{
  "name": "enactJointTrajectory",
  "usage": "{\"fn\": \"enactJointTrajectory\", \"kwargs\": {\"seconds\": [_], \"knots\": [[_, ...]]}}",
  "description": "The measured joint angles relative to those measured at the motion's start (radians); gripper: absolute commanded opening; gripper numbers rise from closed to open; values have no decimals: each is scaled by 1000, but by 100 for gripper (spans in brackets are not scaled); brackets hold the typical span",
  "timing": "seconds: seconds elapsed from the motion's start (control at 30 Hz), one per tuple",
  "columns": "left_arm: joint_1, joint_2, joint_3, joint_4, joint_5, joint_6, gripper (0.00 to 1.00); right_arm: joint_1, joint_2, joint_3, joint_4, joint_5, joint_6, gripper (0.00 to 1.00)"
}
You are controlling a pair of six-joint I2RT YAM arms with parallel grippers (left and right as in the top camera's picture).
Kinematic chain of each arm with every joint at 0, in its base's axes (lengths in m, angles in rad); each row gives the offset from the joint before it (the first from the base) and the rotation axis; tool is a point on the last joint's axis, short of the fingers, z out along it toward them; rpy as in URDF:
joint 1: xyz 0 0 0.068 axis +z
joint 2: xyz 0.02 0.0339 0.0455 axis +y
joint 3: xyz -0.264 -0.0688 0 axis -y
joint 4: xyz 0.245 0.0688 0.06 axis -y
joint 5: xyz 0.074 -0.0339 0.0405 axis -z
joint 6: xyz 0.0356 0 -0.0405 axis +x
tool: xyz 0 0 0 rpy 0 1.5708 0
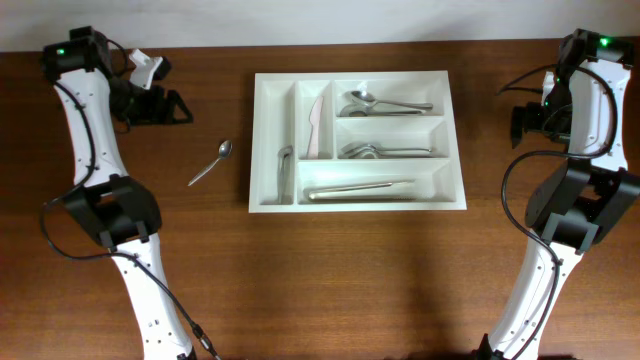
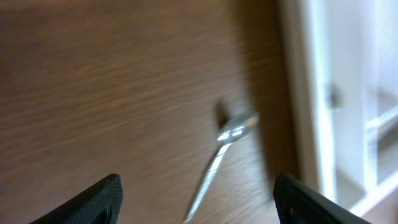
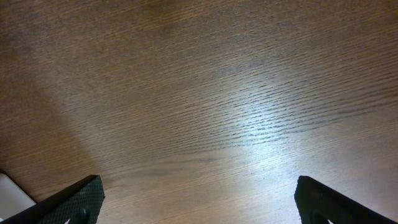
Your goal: Pack container
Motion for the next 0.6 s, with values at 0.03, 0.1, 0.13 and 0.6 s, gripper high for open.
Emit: {"fn": "enactJointTrajectory", "kwargs": {"seconds": [0.03,0.1,0.13,0.6], "knots": [[-13,-1,0,0,-38,-9,79,0,0,0,0,0,-1,99],[-42,-4,0,0,-92,-18,80,0,0,0,0,0,0,99],[-66,-6,0,0,-119,-22,80,0,0,0,0,0,-1,99],[-309,-60,-104,0,-483,-187,76,0,0,0,0,0,-1,99]]}}
